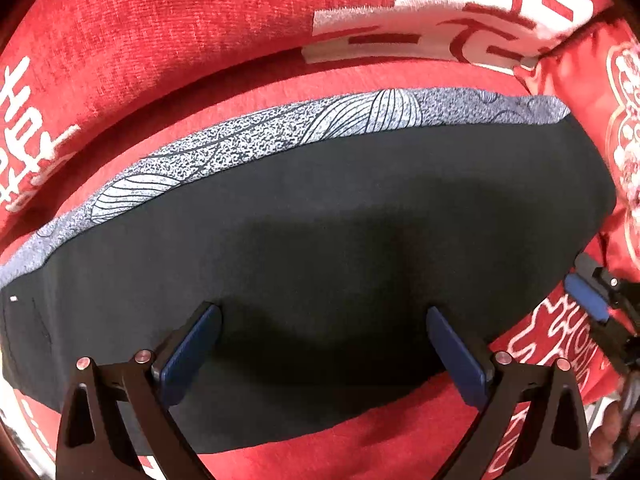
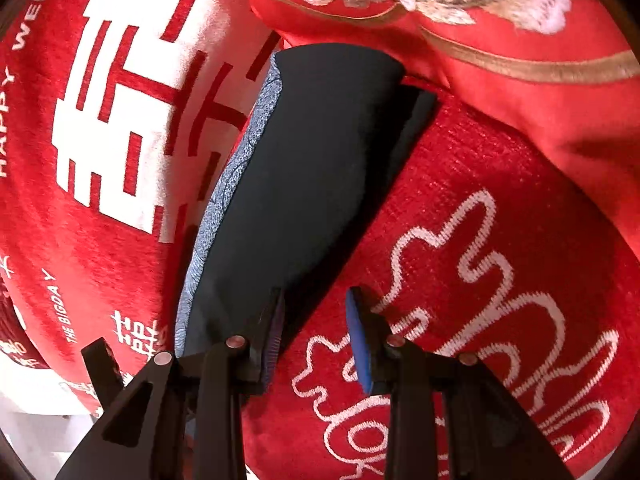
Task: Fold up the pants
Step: 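Move the right gripper toward the end of the folded pants near the cushion, then grasp the pants end with the right gripper and lift it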
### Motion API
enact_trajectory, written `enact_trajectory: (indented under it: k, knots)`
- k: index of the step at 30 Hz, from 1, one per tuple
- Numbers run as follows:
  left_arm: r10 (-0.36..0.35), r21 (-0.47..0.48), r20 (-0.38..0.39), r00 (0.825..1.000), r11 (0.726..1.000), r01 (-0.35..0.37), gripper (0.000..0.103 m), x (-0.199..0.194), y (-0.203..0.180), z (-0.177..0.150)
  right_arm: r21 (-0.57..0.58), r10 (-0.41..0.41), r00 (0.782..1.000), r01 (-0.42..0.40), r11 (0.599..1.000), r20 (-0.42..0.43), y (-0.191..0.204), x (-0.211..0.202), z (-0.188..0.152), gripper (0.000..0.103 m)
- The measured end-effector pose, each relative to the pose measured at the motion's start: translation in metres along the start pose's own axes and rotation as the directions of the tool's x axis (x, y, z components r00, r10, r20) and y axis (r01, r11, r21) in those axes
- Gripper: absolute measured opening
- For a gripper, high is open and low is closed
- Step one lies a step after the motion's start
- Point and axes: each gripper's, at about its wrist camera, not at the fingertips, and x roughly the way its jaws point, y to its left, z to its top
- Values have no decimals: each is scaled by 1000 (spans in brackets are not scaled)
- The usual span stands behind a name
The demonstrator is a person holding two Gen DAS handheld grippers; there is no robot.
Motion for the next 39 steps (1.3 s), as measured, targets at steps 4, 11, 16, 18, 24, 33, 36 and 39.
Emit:
enact_trajectory:
  k: [4, 11, 16, 18, 24, 33, 36, 39]
  knots:
    - [8, 10, 14, 1000, 1000, -9, 103, 5, -6, 5, 42, 50, 998, -51, 998, 37, -13, -6, 3, 34]
    - [9, 27, 44, 999, 1000, -10, 103, 8, -7, 1, 71, 135, 982, -145, 987, 134, -13, 6, 20, 41]
    - [-22, 30, 74, 997, 999, 20, 63, -12, -4, 9, 114, 129, 987, -140, 984, 97, -3, 12, 34, 14]
    - [-21, 39, 123, 992, 999, 17, 63, -21, -6, 11, 55, 142, 986, -147, 988, 87, 8, 4, 35, 14]
    - [-59, 56, 183, 981, 997, 49, 63, 6, -29, 6, -187, 124, 990, -109, 976, 73, 64, -22, 23, 14]
    - [-166, 31, 155, 974, 986, 163, 64, -15, 15, 3, -398, 32, 995, 8, 917, 95, 130, -27, -1, 14]
    - [-161, 16, 197, 967, 987, 161, 90, -38, 49, -12, -516, -13, 995, 62, 855, 99, 165, -26, -24, 14]
    - [-156, 20, 194, 968, 988, 155, 90, -51, 91, -28, -626, -62, 993, 114, 772, 104, 200, -17, -58, 14]
